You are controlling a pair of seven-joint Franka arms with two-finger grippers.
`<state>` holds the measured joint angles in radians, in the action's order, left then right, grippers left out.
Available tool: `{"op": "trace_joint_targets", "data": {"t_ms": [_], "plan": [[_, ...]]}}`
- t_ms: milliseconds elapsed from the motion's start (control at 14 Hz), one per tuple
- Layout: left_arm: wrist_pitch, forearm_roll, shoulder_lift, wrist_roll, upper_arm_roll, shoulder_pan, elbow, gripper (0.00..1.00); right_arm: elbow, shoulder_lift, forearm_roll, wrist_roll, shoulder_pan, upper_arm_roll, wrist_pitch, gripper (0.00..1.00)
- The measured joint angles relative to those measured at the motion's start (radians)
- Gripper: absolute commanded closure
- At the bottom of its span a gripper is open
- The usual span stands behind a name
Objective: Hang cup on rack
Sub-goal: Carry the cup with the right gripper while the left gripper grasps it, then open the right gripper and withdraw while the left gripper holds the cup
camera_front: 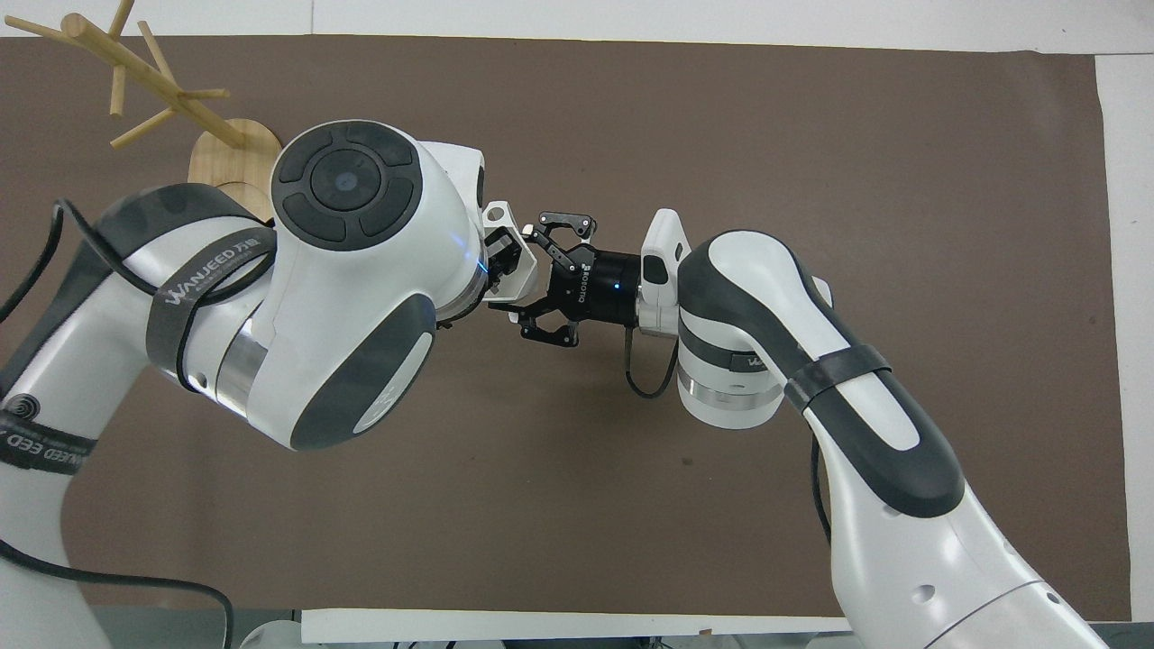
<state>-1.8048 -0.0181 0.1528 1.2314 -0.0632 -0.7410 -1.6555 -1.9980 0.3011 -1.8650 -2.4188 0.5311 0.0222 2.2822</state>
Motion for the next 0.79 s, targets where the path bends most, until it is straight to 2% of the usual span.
{"op": "trace_joint_targets", "data": {"t_ms": [286,429,500,643,786], "plan": [[-0.115,-0.003,-0.003,-0.017,-0.002,0.000,-0.050,1.00,0.005,0.002,-0.004,0.006,-0.001,0.003,0.008,0.73],[-0.127,-0.003,-0.006,-0.028,-0.003,0.000,-0.053,1.00,0.007,0.002,-0.005,0.006,-0.002,0.006,0.009,0.69],[-0.129,-0.003,-0.006,-0.032,-0.003,0.000,-0.053,1.00,0.009,0.002,-0.006,0.006,-0.002,0.006,0.010,0.56],[-0.142,-0.003,-0.008,-0.036,-0.005,0.000,-0.053,1.00,0.012,-0.003,-0.006,0.006,-0.002,0.005,0.029,0.02],[-0.156,-0.001,-0.011,-0.041,-0.005,0.000,-0.050,1.00,0.015,-0.019,-0.006,0.006,-0.002,0.005,0.047,0.01]]}}
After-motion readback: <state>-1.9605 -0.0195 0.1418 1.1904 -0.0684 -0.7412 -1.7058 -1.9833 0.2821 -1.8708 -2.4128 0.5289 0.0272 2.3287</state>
